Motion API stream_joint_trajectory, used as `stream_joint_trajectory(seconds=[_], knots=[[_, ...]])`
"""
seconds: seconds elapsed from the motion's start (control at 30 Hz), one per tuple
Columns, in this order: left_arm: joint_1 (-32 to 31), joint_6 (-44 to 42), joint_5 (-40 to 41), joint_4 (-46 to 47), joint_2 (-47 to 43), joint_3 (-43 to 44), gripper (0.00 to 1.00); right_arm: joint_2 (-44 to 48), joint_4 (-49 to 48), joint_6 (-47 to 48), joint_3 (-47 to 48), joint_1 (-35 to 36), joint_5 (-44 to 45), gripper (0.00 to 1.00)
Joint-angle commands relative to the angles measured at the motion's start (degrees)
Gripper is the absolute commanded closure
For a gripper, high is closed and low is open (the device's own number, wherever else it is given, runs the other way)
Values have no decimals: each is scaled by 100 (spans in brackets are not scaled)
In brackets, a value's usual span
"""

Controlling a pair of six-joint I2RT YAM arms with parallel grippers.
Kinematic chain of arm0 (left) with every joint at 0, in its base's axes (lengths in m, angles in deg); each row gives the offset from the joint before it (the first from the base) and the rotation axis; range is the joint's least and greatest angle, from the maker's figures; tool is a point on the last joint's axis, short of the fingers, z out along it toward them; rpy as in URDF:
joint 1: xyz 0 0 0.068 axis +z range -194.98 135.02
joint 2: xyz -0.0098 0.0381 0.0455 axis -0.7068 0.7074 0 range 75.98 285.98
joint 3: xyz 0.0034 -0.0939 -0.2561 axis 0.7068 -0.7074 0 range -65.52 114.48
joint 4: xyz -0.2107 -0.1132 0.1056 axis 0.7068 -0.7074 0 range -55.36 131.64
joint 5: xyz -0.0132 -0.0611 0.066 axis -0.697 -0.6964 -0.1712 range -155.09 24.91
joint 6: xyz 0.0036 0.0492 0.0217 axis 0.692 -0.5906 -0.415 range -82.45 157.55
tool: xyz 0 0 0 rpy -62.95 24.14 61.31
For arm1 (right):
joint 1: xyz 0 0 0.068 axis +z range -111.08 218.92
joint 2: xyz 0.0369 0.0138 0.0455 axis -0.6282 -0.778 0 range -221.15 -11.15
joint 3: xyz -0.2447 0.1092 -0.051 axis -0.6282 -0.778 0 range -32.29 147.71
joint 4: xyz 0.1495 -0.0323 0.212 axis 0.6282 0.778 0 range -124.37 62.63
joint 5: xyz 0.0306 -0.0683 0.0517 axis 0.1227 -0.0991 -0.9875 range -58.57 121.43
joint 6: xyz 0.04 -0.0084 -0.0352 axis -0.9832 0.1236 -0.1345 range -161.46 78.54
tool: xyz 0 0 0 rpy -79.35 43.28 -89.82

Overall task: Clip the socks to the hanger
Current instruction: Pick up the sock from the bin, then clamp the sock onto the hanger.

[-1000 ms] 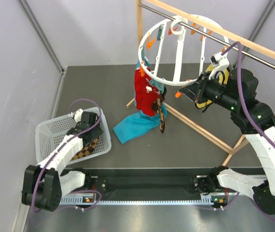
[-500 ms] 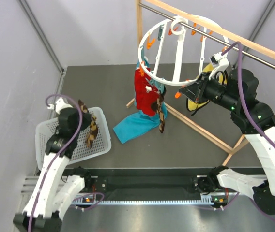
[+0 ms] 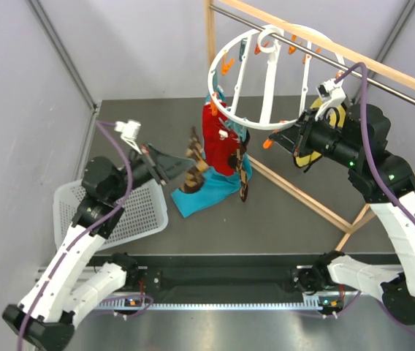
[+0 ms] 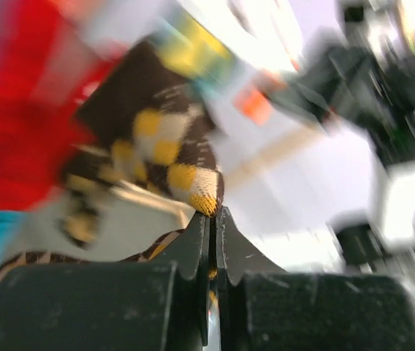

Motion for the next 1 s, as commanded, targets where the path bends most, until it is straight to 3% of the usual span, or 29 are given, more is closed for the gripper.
stream_joint_trajectory(seconds=[0.0,0.03,0.2,0.37,0.6,0.7,0.73,0.77,0.97], knots=[[-1129,-196,-412,910,192,374,100,-6,-177,-68,3,17,-152,100],[-1768,-449,-342,892,315,436,100,2,-177,-68,12,17,-161,100],[-3151,-1250,141,760,922,709,100,-15,-177,-147,100,17,-249,100],[-3479,-1453,528,716,1282,797,100,2,-151,-217,153,9,-319,100],[-4049,-2040,1784,120,1547,1191,100,20,-63,-244,170,17,-249,100],[-4715,-2794,3222,-694,1784,1682,100,-41,86,-261,266,17,-108,100],[-5101,-3172,4184,-994,1941,1902,100,-76,165,-261,336,17,-47,100],[-5105,-3176,4620,-997,2021,1904,100,-103,200,-270,337,17,-20,100],[-6036,-4133,6406,-1357,2662,2387,100,-217,482,-279,601,17,217,100]])
